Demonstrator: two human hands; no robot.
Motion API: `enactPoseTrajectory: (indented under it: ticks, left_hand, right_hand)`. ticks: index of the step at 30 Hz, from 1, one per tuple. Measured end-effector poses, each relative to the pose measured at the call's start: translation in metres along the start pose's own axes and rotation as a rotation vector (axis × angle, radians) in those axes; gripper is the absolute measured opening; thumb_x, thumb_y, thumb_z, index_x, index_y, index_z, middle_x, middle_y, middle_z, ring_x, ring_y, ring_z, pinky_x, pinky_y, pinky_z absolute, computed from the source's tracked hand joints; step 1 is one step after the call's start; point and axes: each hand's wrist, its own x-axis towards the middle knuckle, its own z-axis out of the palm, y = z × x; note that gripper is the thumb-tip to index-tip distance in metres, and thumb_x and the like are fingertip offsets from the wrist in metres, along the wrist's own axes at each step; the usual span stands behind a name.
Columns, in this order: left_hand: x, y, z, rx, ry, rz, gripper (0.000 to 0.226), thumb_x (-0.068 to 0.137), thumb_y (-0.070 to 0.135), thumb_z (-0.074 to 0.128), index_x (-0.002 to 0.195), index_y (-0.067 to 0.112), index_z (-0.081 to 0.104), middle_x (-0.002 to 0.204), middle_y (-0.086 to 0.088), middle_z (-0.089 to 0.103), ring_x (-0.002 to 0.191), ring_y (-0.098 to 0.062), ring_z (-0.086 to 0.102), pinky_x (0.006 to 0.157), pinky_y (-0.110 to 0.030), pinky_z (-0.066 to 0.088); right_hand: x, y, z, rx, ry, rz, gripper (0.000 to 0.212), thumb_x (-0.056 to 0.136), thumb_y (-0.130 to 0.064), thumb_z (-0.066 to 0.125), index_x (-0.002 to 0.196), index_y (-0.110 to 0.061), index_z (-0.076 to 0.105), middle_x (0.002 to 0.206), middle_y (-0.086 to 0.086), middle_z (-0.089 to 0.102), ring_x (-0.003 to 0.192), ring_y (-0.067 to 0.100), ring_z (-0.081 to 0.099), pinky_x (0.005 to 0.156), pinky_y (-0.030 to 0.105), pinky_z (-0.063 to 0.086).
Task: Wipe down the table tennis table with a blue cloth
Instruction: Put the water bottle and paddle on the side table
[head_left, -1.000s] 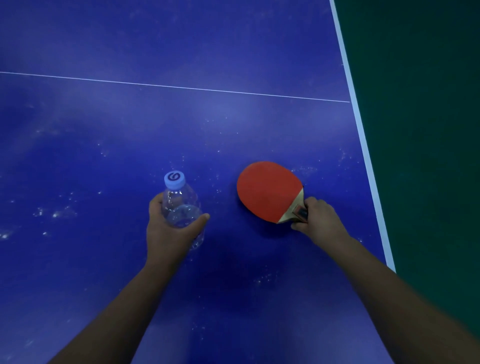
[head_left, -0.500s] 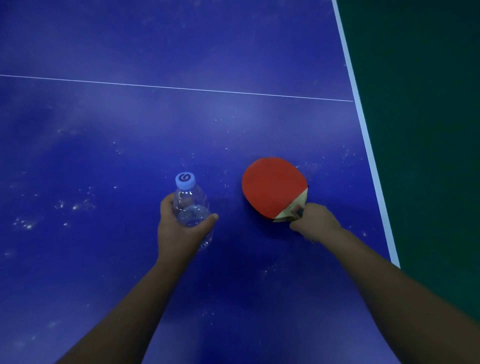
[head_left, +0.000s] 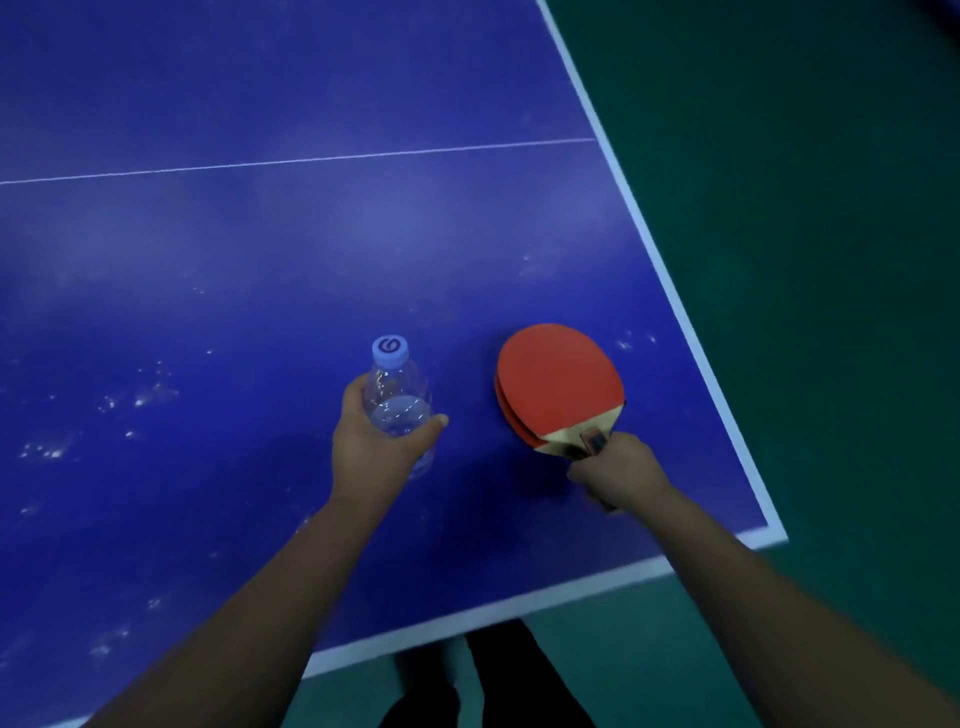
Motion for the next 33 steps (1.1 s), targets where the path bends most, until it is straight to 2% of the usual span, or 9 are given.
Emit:
enactPoseTrajectory:
  ticks: [7, 12, 15, 18, 21, 25, 29, 31, 33]
  left_hand:
    - [-0.072, 0.015, 0.051, 0.031, -0.214, 0.056, 0.079, 0.063, 0.032, 0.093, 0.127, 0.034, 0.048, 0.112, 0.016, 0.063, 0.095, 0.002, 0.063, 0.079, -0.024, 0.052]
    - [-0.125, 0.034, 0.119, 0.069, -0.371, 0.103, 0.077, 0.058, 0.033, 0.095, 0.121, 0.037, 0.05, 0.103, 0.022, 0.066, 0.087, 0.006, 0.065, 0.072, -0.017, 0.052]
    - [-0.161, 0.048, 0.176, 0.074, -0.466, 0.113, 0.08, 0.053, 0.034, 0.096, 0.121, 0.034, 0.054, 0.105, 0.018, 0.068, 0.09, 0.0, 0.067, 0.077, -0.025, 0.055]
    - [-0.199, 0.065, 0.245, 0.096, -0.547, 0.155, 0.081, 0.055, 0.031, 0.097, 0.124, 0.034, 0.054, 0.107, 0.019, 0.068, 0.092, 0.0, 0.067, 0.073, -0.018, 0.054]
    - [-0.234, 0.084, 0.317, 0.097, -0.596, 0.188, 0.081, 0.054, 0.038, 0.095, 0.123, 0.034, 0.054, 0.106, 0.025, 0.067, 0.09, 0.004, 0.067, 0.067, -0.009, 0.05]
    - [-0.273, 0.105, 0.407, 0.125, -0.654, 0.231, 0.076, 0.048, 0.051, 0.089, 0.114, 0.043, 0.053, 0.107, 0.017, 0.068, 0.092, -0.001, 0.067, 0.067, -0.01, 0.049]
    - [-0.29, 0.124, 0.479, 0.139, -0.687, 0.271, 0.07, 0.055, 0.036, 0.095, 0.109, 0.052, 0.053, 0.107, 0.019, 0.067, 0.093, 0.002, 0.065, 0.071, -0.009, 0.048]
    - [-0.288, 0.133, 0.512, 0.142, -0.686, 0.275, 0.068, 0.053, 0.034, 0.094, 0.108, 0.046, 0.055, 0.103, 0.023, 0.067, 0.089, 0.004, 0.066, 0.071, -0.007, 0.047]
    - [-0.282, 0.142, 0.544, 0.151, -0.681, 0.265, 0.07, 0.05, 0.037, 0.091, 0.111, 0.035, 0.057, 0.101, 0.017, 0.069, 0.089, 0.0, 0.067, 0.076, -0.016, 0.05]
  right_hand:
    - [-0.086, 0.103, -0.002, 0.126, 0.147, 0.137, 0.021, 0.073, -0.02, 0.07, 0.084, -0.009, 0.056, 0.079, 0.013, 0.068, 0.066, 0.028, 0.064, 0.053, 0.029, 0.046]
    - [-0.123, 0.18, -0.031, 0.208, 0.265, 0.203, 0.021, 0.073, -0.02, 0.07, 0.077, -0.016, 0.05, 0.077, 0.007, 0.068, 0.071, 0.027, 0.063, 0.049, 0.025, 0.034]
    - [-0.137, 0.233, -0.061, 0.283, 0.294, 0.259, 0.02, 0.073, -0.017, 0.07, 0.077, -0.015, 0.05, 0.076, 0.007, 0.067, 0.072, 0.029, 0.064, 0.051, 0.028, 0.039]
    - [-0.147, 0.293, -0.1, 0.389, 0.314, 0.311, 0.02, 0.073, -0.017, 0.069, 0.085, -0.01, 0.055, 0.079, 0.01, 0.07, 0.075, 0.031, 0.067, 0.06, 0.032, 0.047]
    - [-0.155, 0.353, -0.141, 0.436, 0.342, 0.351, 0.021, 0.074, -0.02, 0.068, 0.086, -0.012, 0.053, 0.08, 0.008, 0.069, 0.075, 0.03, 0.066, 0.057, 0.03, 0.044]
    - [-0.162, 0.423, -0.197, 0.45, 0.392, 0.414, 0.019, 0.074, -0.022, 0.067, 0.081, -0.017, 0.051, 0.077, 0.003, 0.068, 0.07, 0.024, 0.064, 0.049, 0.025, 0.035]
    - [-0.153, 0.473, -0.251, 0.474, 0.427, 0.466, 0.021, 0.074, -0.023, 0.068, 0.084, -0.016, 0.052, 0.078, 0.003, 0.067, 0.071, 0.024, 0.064, 0.049, 0.025, 0.034]
    - [-0.14, 0.49, -0.277, 0.49, 0.441, 0.48, 0.02, 0.075, -0.023, 0.068, 0.085, -0.015, 0.052, 0.078, 0.003, 0.067, 0.07, 0.024, 0.064, 0.049, 0.025, 0.035]
    - [-0.122, 0.502, -0.303, 0.52, 0.448, 0.49, 0.019, 0.075, -0.023, 0.068, 0.084, -0.016, 0.052, 0.078, 0.003, 0.067, 0.069, 0.023, 0.064, 0.05, 0.026, 0.038]
